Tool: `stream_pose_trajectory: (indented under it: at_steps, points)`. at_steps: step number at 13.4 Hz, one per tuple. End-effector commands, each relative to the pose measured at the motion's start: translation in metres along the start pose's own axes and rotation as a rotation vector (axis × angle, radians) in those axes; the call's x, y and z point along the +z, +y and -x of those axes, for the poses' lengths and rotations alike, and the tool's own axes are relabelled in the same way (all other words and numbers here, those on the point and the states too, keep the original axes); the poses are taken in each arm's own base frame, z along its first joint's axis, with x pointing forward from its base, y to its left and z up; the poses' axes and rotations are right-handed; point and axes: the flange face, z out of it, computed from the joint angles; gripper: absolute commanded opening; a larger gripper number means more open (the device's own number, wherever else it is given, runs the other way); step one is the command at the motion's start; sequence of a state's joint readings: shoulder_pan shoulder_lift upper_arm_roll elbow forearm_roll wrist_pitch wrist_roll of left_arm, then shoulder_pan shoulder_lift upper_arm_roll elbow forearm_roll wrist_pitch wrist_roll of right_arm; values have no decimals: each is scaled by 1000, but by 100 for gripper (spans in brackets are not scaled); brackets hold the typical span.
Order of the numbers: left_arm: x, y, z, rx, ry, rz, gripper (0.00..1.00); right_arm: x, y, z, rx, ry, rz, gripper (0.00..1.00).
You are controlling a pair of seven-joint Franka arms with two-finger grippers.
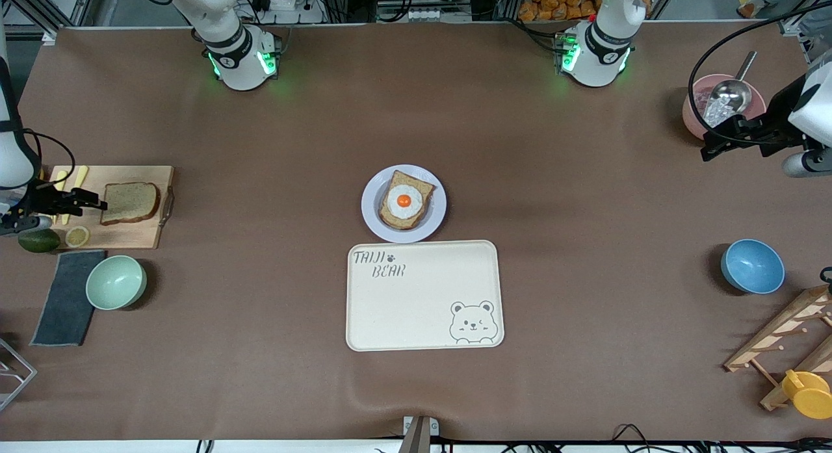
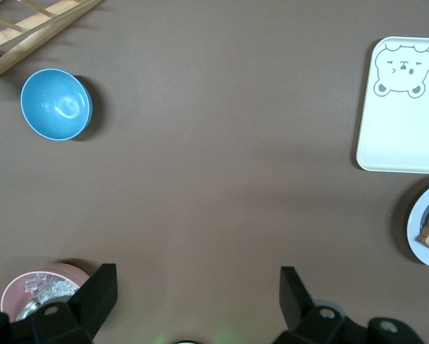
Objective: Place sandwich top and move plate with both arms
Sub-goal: 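Reach the right gripper down to the bread slice on the board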
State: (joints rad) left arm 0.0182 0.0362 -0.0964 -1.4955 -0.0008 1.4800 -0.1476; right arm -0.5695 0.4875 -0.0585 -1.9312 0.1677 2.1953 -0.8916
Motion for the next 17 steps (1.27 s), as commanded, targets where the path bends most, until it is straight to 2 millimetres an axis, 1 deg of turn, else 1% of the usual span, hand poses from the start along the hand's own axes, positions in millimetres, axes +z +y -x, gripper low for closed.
stream_pose_trajectory:
  at_steps: [1,2,3,6,9,11,13,14,15,17]
  points:
    - [-3,0,0,-4,0,21,100,10,8,6,-18,17,-26,72]
    - [-3,0,0,-4,0,21,100,13,8,9,-16,11,-33,66]
    - [-3,0,0,-4,0,21,100,13,9,10,-15,10,-36,63]
    - [-3,0,0,-4,0,21,100,16,8,13,-12,5,-41,59]
    - [-3,0,0,-4,0,21,100,24,9,21,1,-1,-52,58]
    - [-3,0,0,-4,0,21,100,29,7,23,10,-2,-67,52]
    - [-3,0,0,-4,0,21,100,31,5,24,12,-2,-72,26]
    - [-3,0,0,-4,0,21,100,30,5,23,11,0,-70,15]
    - [-3,0,0,-4,0,21,100,30,5,23,15,1,-71,1]
    - [-3,0,0,-4,0,21,100,28,5,22,18,3,-69,0]
